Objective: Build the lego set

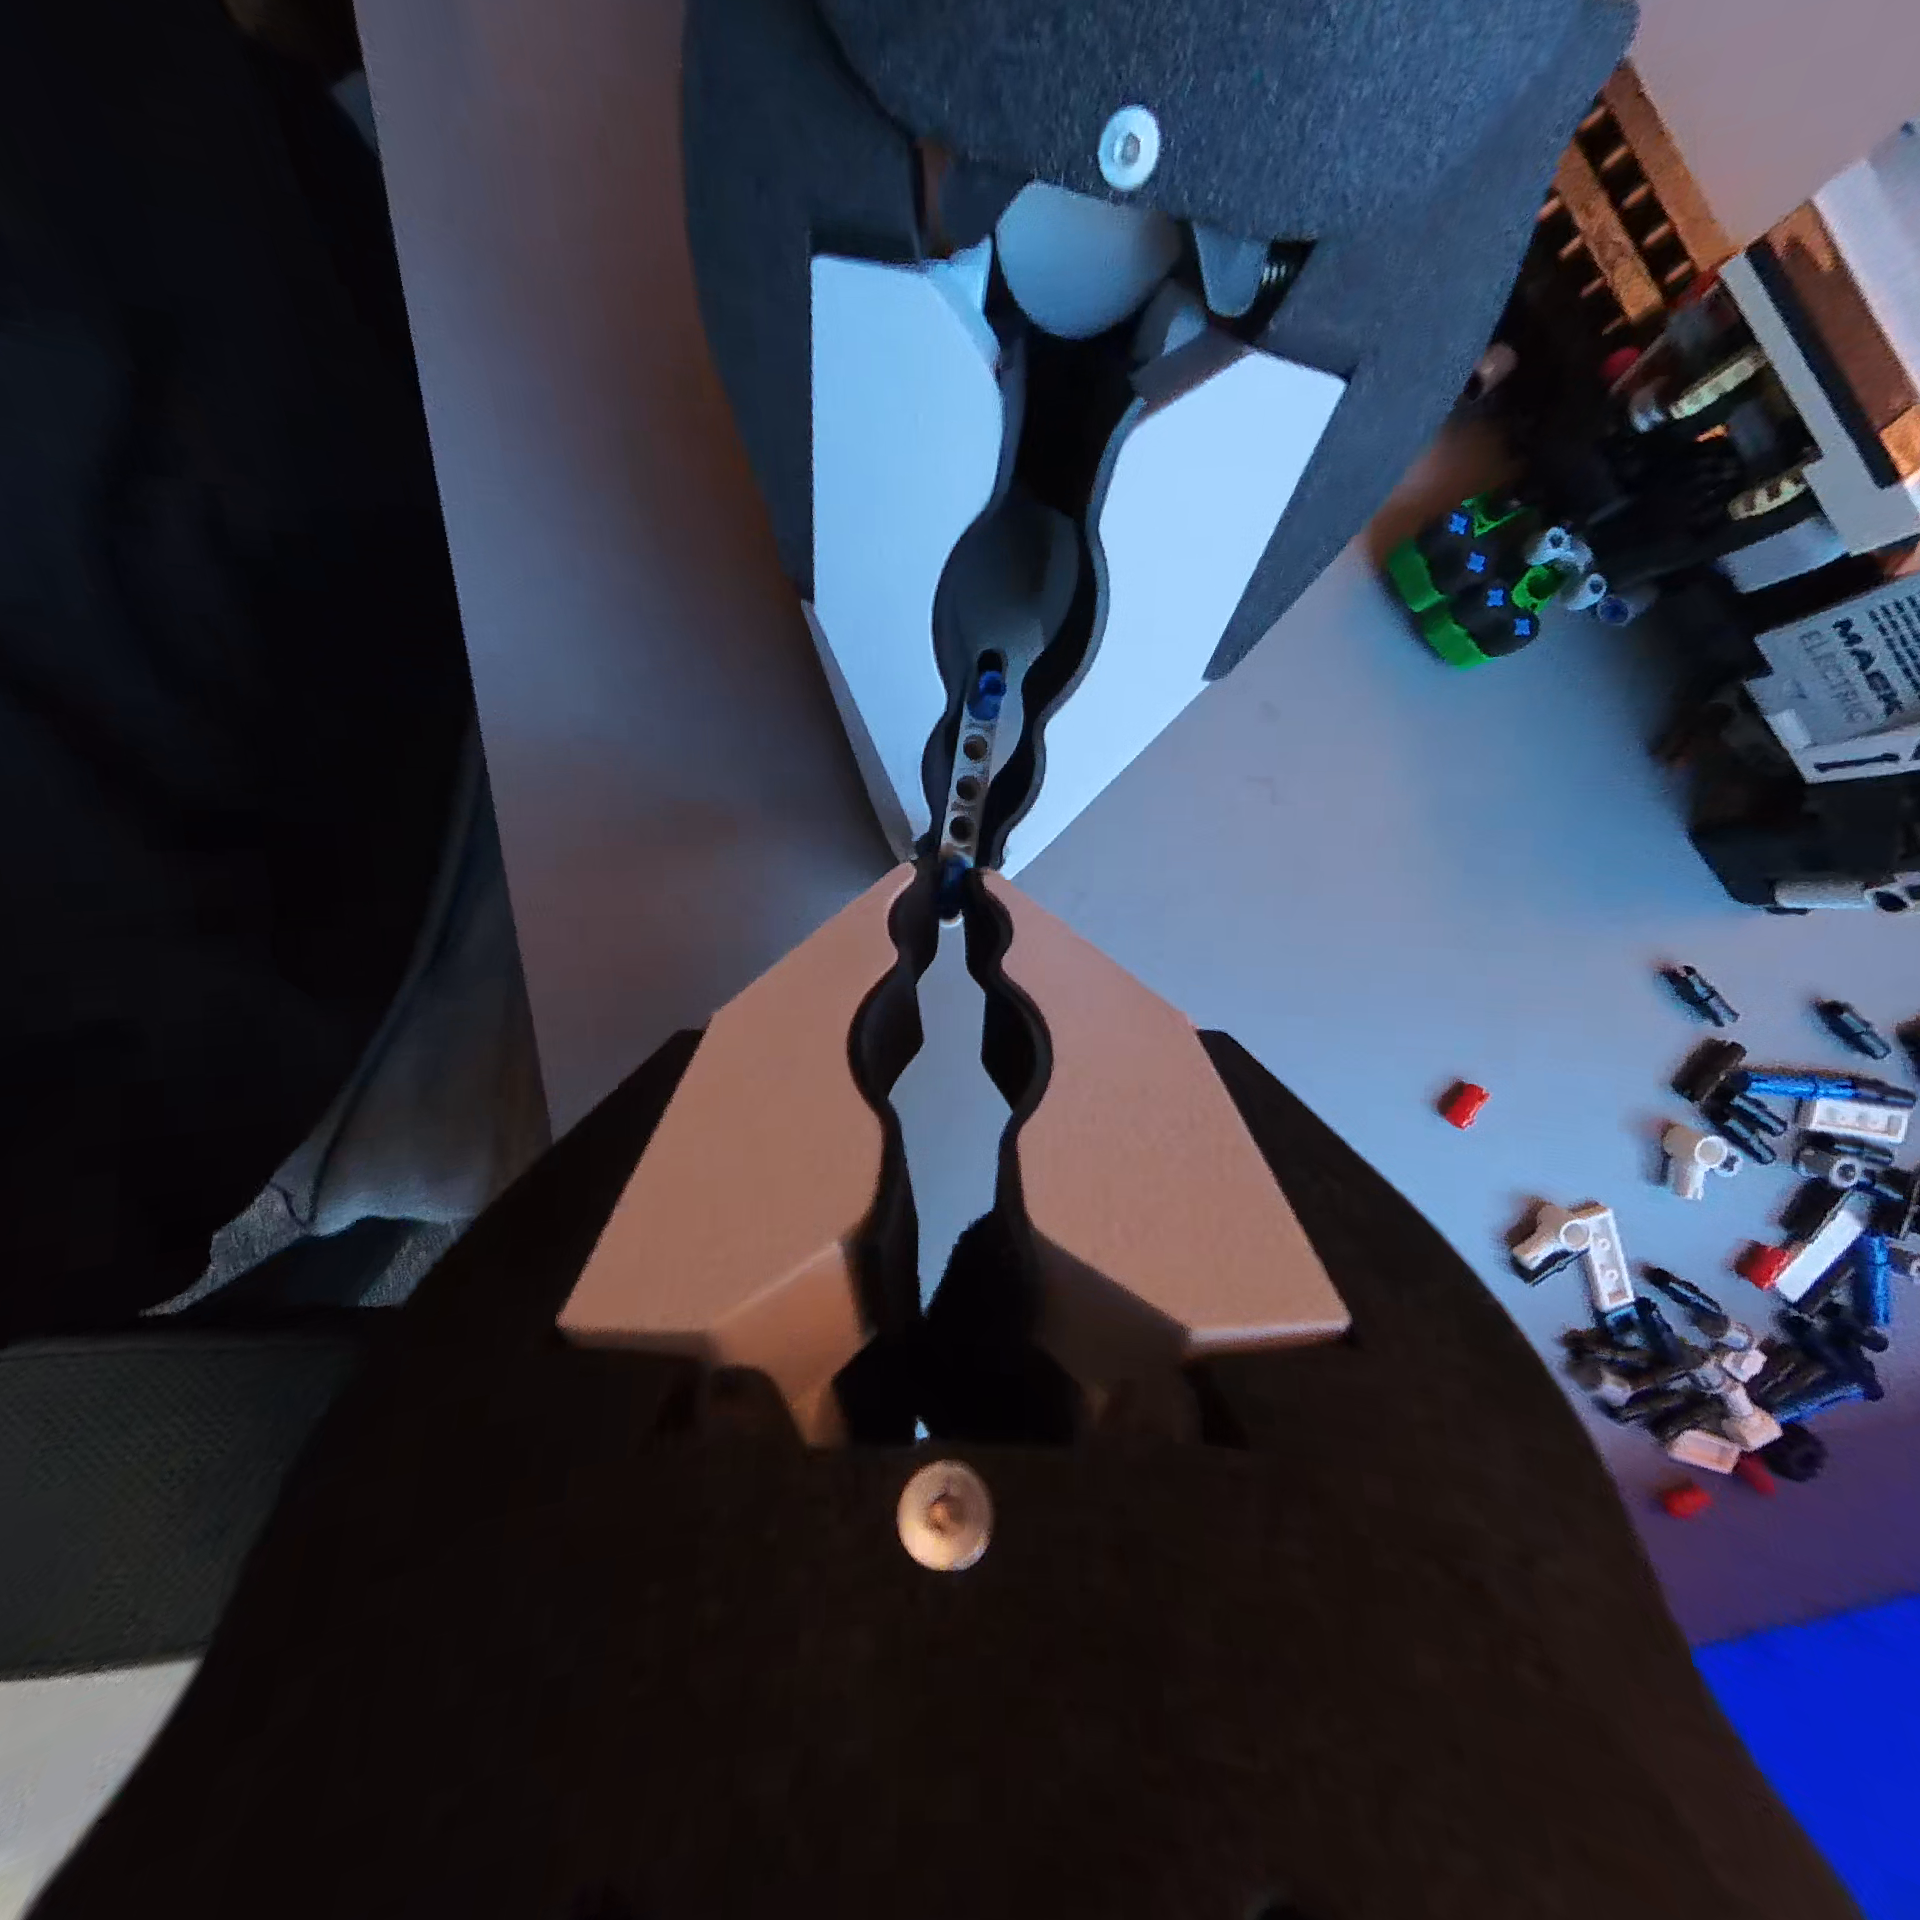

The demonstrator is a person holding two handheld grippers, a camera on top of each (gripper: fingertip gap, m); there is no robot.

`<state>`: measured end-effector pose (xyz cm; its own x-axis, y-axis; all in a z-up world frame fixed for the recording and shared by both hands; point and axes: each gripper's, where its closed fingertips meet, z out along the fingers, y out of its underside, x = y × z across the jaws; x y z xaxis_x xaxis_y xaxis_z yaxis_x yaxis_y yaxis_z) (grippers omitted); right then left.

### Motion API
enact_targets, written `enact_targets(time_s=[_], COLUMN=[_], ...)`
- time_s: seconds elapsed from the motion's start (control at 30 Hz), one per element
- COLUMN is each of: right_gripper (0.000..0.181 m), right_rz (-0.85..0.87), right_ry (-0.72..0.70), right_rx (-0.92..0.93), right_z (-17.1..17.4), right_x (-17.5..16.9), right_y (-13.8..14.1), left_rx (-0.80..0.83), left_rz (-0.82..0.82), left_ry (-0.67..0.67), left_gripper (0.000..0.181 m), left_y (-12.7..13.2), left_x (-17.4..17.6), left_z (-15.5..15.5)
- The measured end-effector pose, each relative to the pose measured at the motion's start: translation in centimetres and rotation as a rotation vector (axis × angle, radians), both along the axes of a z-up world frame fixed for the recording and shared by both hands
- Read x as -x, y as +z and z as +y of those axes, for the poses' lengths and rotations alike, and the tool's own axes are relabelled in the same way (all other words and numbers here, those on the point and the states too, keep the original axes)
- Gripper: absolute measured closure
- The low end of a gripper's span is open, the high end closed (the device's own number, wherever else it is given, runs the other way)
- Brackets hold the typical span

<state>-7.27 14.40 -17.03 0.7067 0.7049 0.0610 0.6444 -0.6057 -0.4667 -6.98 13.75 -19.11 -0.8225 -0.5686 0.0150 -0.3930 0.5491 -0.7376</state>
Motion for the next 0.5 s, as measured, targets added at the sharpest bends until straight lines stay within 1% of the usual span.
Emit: enact_targets(time_s=[0.23, 0.37, 0.5], right_gripper=[0.178, 0.178, 0.178], right_rz=[-0.092, -0.095, -0.095], right_ry=[0.066, 0.083, 0.093], right_rx=[0.105, 0.147, 0.171], right_z=[0.10, 0.32, 0.37], right_x=[0.00, 0.19, 0.21], right_y=[-0.04, -0.05, -0.07], left_rx=[0.002, -0.002, 0.006], left_rz=[0.001, -0.007, 0.004], left_ry=[-0.001, 0.000, 0.011], left_gripper=[0.175, 0.175, 0.166], left_y=[0.03, 0.07, 0.09], left_x=[0.02, 0.20, 0.61], left_z=[0.02, 0.26, 0.76])
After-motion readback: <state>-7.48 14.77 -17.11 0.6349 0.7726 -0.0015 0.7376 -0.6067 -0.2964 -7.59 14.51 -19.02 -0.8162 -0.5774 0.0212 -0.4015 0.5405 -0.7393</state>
